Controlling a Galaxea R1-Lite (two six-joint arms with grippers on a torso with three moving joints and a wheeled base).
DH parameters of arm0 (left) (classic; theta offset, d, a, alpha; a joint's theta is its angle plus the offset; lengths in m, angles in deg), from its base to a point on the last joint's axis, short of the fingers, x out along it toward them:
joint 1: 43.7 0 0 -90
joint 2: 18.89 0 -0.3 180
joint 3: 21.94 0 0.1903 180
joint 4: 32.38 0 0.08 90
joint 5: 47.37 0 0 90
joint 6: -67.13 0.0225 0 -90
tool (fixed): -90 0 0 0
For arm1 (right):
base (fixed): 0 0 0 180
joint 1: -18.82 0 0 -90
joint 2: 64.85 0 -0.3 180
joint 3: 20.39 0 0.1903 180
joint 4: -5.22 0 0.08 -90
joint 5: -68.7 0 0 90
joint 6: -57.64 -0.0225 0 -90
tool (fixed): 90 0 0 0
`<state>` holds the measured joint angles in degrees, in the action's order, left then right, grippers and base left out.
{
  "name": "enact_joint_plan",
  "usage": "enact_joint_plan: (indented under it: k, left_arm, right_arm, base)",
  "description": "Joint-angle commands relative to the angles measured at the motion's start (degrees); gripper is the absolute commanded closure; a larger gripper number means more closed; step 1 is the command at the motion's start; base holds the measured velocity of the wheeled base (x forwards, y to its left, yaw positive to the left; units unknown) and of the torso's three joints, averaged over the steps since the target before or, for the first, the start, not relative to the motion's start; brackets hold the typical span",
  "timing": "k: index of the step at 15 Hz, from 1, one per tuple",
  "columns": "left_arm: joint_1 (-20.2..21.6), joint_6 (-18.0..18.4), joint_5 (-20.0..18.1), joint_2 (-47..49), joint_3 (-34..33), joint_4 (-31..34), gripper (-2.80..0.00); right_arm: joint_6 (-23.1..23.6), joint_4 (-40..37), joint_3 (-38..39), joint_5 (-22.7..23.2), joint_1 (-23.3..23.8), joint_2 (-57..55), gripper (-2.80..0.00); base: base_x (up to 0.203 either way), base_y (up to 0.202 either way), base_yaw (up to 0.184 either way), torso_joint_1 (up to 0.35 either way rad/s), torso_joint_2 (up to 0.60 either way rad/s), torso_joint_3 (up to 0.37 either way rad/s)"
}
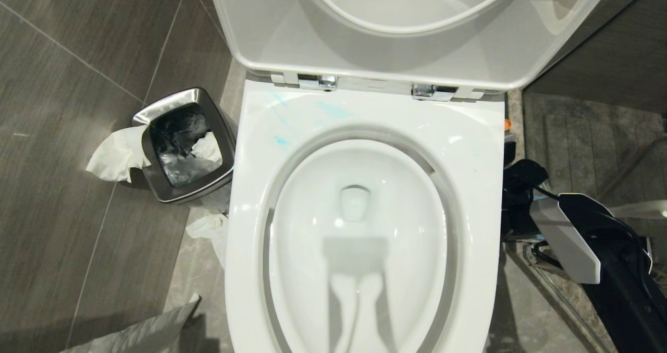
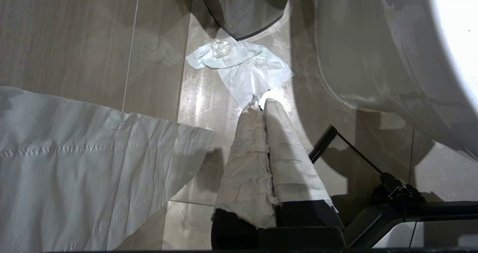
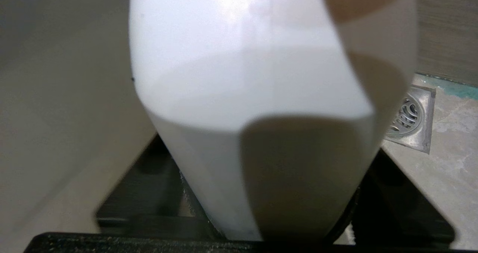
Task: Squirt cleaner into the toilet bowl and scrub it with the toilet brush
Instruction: Pour in the cleaning agent
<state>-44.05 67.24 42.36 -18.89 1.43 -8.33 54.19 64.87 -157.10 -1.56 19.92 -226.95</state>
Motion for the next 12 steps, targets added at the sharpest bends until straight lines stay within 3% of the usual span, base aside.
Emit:
enact_joint_plan:
  k: [1, 12]
  left_arm:
    - [0.0, 0.0, 0.0, 0.1, 0.0, 0.0, 0.00]
    - [0.0, 0.0, 0.0, 0.1, -0.1, 0.0, 0.00]
  right_arm:
    - [-0.2, 0.6, 0.0, 0.1, 0.0, 0.0, 0.00]
    - [-0.2, 2.1, 0.1, 0.0, 0.1, 1.3, 0.00]
  base:
    - [0.000, 0.000, 0.000, 0.000, 0.00, 0.000]
    - [0.000, 0.000, 0.000, 0.000, 0.00, 0.000]
